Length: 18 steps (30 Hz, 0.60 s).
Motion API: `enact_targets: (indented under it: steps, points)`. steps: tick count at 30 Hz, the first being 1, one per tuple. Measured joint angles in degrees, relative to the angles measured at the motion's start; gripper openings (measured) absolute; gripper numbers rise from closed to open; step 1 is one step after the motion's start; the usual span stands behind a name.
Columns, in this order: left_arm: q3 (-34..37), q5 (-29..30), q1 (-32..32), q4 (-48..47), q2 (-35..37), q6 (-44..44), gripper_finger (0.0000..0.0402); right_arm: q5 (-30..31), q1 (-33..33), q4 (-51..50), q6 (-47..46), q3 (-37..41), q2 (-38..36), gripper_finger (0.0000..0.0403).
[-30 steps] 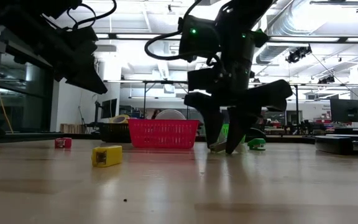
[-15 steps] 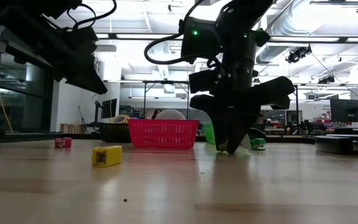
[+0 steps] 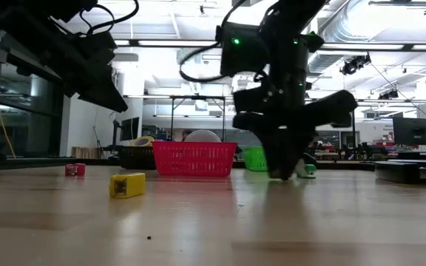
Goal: Pick and place Stapler, Stapler remover, tape
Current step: Put the green staple remover into the green basket
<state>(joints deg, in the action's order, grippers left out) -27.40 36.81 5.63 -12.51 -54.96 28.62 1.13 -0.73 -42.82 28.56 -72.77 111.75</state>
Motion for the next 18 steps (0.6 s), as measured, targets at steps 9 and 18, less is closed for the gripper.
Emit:
enact_targets:
  steps: [9,18]
  points:
    - [0.00,0.01,0.00,0.00,0.00,-0.01,0.0102,9.39,5.21,-2.36,0.17,-0.08,-7.48,0.0083]
    - [0.00,0.03,0.01,-0.04,-0.02,-0.02,0.0102,11.61,17.58,5.29,-5.65,-0.18,-12.46,0.0083]
